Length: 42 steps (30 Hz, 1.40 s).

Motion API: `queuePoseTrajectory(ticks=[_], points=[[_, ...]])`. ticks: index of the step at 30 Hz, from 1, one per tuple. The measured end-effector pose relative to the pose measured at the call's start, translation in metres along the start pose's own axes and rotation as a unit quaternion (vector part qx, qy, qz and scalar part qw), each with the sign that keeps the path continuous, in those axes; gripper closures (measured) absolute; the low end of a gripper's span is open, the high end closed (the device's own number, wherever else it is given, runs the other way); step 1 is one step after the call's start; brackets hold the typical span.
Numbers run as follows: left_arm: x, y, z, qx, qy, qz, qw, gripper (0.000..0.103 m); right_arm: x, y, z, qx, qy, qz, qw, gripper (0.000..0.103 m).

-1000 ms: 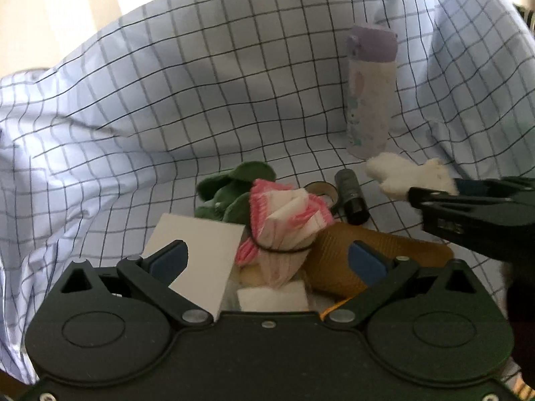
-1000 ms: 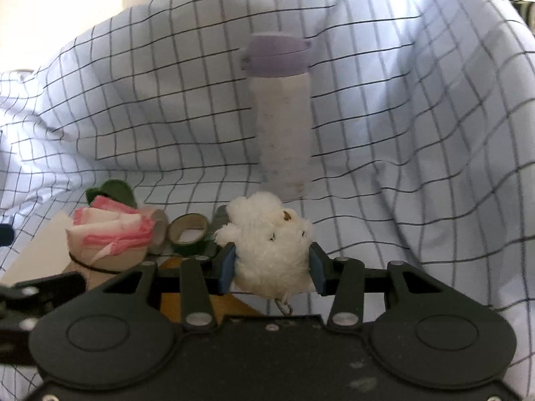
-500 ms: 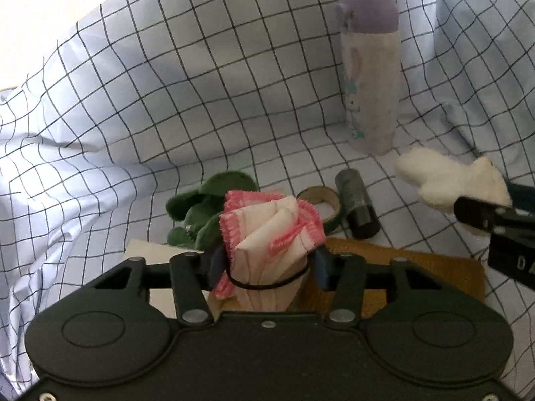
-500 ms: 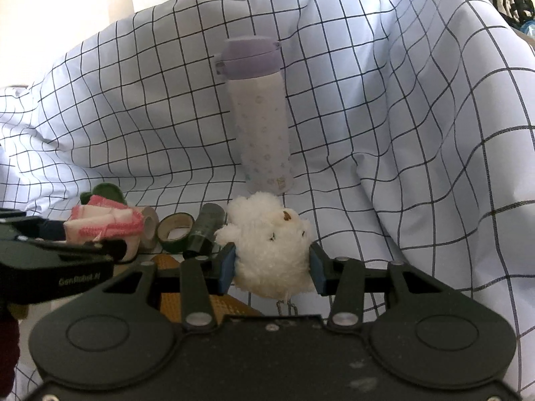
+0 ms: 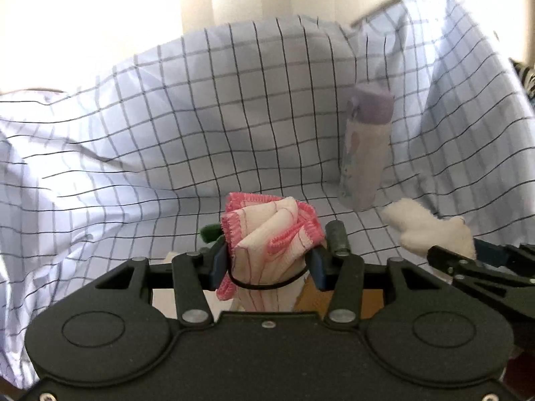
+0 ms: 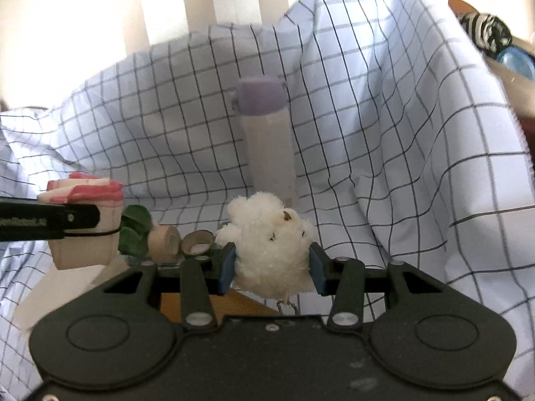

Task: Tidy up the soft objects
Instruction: 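Carry the pink-white bundle into the basket with the left tool while the right tool carries the plush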

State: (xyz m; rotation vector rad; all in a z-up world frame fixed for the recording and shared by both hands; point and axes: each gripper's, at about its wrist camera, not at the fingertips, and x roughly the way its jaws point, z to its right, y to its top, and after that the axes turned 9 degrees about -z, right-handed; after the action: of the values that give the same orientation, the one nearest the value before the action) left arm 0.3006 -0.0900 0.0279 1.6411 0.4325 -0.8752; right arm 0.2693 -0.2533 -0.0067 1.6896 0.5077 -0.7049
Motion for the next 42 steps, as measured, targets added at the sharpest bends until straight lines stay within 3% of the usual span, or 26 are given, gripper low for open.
queuePoseTrajectory(ticks=[9, 19, 34, 42], points=[[-0.075, -0.036, -0.016, -0.025, -0.008, 0.006, 0.9996, 0.055, -0.078, -0.023, -0.015, -0.008, 0.024, 0.029, 0.999, 0.059], [-0.132, -0.105, -0.024, -0.063, -0.017, -0.012, 0.9978, 0.054, -0.167, -0.077, -0.017, -0.004, 0.061, 0.046, 0.997, 0.058], [-0.149, -0.193, -0.006, -0.12, -0.034, -0.075, 0.9893, 0.054, -0.24, -0.16, -0.02, 0.005, 0.1, 0.039, 0.994, 0.058], [-0.158, -0.22, 0.002, -0.138, -0.023, -0.074, 0.9874, 0.054, -0.257, -0.182, -0.021, 0.003, 0.099, 0.033, 0.994, 0.058]])
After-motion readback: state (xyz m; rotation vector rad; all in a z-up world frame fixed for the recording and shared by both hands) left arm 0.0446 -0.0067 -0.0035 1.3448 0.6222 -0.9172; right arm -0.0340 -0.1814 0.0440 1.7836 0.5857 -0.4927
